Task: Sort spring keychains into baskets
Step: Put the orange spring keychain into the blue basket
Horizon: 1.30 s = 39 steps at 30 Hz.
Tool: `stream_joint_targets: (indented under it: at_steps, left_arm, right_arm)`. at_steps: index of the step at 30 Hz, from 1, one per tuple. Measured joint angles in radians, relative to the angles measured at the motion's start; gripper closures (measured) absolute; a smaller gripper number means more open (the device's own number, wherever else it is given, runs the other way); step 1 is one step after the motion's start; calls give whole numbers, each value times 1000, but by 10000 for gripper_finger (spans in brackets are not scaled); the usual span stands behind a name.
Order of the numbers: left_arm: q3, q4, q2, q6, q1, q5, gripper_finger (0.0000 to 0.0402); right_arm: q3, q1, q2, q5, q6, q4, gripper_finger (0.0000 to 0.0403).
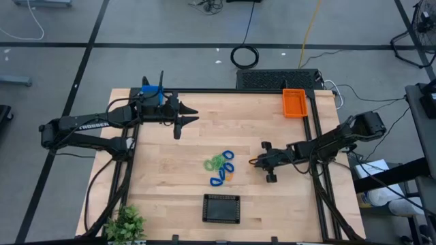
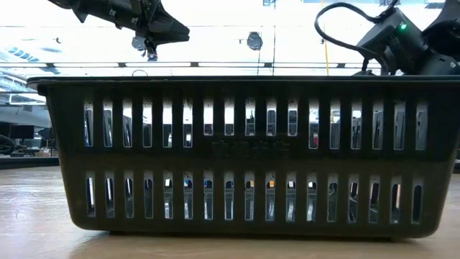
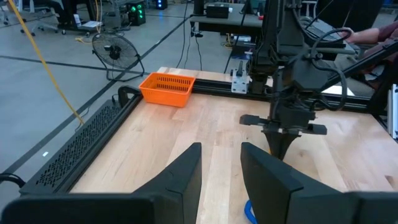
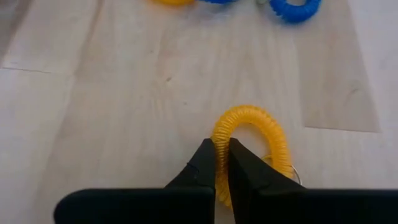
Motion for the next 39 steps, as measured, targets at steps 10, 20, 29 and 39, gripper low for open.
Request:
stream_joint_targets:
  at_steps: [10,20,29,39]
  left_arm:
    - [0,0,0,0,0,0,284]
    - [0,0,0,0,0,0,284]
    - [0,0,0,0,0,0,284]
    - [0,0,0,0,0,0,284]
  right_arm:
    - [0,-61,0,1,-1,63,398]
    - [0,-102,-1,-8,-13,113,399]
    - [1,-138,-1,-8,-28,169,399]
    - [2,-177,-1,-12,-49,290,399]
